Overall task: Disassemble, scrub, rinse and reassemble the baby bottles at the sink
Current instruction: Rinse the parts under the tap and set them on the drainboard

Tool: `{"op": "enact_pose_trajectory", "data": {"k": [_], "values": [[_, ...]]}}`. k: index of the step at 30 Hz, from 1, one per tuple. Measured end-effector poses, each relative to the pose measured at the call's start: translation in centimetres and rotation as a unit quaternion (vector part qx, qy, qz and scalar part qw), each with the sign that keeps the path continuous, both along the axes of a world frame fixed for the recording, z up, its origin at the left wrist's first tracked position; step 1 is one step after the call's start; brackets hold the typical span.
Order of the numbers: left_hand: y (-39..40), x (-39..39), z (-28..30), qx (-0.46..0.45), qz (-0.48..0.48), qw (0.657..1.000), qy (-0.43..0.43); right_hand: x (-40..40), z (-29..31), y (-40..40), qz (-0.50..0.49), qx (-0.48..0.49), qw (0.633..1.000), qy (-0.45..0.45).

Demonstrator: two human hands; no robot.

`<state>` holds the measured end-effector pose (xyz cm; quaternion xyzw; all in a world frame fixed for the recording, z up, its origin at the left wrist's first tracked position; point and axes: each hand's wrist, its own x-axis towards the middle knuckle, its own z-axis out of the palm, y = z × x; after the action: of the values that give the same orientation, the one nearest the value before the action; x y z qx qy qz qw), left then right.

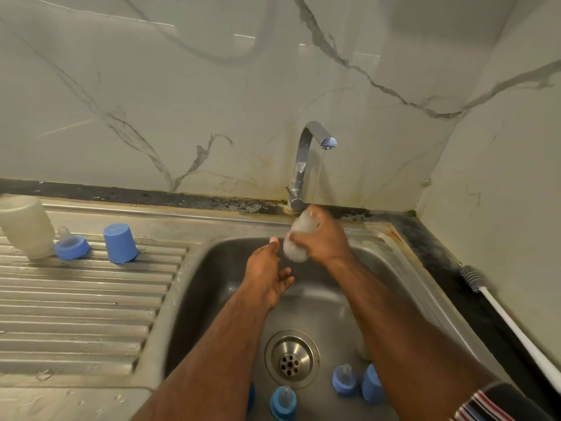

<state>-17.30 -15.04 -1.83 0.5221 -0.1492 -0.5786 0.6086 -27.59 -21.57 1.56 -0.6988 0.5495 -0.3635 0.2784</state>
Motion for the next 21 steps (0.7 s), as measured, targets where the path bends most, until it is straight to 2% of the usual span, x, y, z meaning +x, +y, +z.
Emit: {"op": "enact_pose_trajectory", "data": {"k": [2, 4, 5, 7, 8, 10, 11, 13, 14, 16, 18, 19, 21], "values": [[0.0, 0.0, 0.0, -0.002, -0.005, 1.000, 0.000, 0.0, -0.2, 0.2, 0.018, 0.000, 1.000, 0.024], [-0.1, 0.2, -0.1, 0.000, 0.001, 1.000, 0.007, 0.0, 0.0, 0.0, -0.012, -0.020, 0.999, -0.041], [-0.1, 0.2, -0.2, 0.001, 0.000, 1.000, 0.011, -0.1, 0.0, 0.0, -0.010, -0.017, 0.999, -0.039], [-0.1, 0.1, -0.1, -0.001, -0.011, 1.000, 0.017, -0.3, -0.4, 0.2, 0.022, 0.006, 0.999, 0.024], [-0.1, 0.0, 0.0, -0.001, -0.014, 1.000, 0.013, -0.4, -0.4, 0.2, 0.020, 0.003, 0.999, 0.024], [-0.1, 0.1, -0.1, 0.002, 0.000, 1.000, 0.010, -0.2, 0.0, 0.1, -0.012, -0.018, 0.999, -0.027], [-0.2, 0.2, -0.1, 0.004, 0.001, 1.000, 0.013, -0.2, 0.1, 0.1, -0.010, -0.014, 1.000, -0.024], [-0.2, 0.0, -0.1, 0.005, -0.002, 1.000, 0.014, -0.2, 0.1, 0.1, 0.027, -0.004, 0.998, 0.050], [-0.1, 0.0, -0.1, 0.005, -0.002, 1.000, 0.009, -0.2, 0.2, 0.2, 0.027, -0.014, 0.998, 0.047], [-0.2, 0.2, -0.2, -0.001, 0.005, 1.000, 0.005, -0.1, 0.5, 0.0, 0.001, -0.028, 0.999, -0.031], [-0.1, 0.1, -0.1, 0.002, -0.003, 1.000, 0.007, -0.2, 0.1, -0.1, 0.012, -0.012, 0.999, -0.038], [-0.1, 0.1, -0.1, 0.001, -0.011, 1.000, 0.012, -0.2, -0.3, 0.0, 0.027, 0.010, 0.999, -0.039], [0.1, 0.2, 0.1, -0.009, -0.016, 0.999, 0.043, -0.3, -1.0, 0.0, 0.051, 0.076, 0.988, -0.125]]}}
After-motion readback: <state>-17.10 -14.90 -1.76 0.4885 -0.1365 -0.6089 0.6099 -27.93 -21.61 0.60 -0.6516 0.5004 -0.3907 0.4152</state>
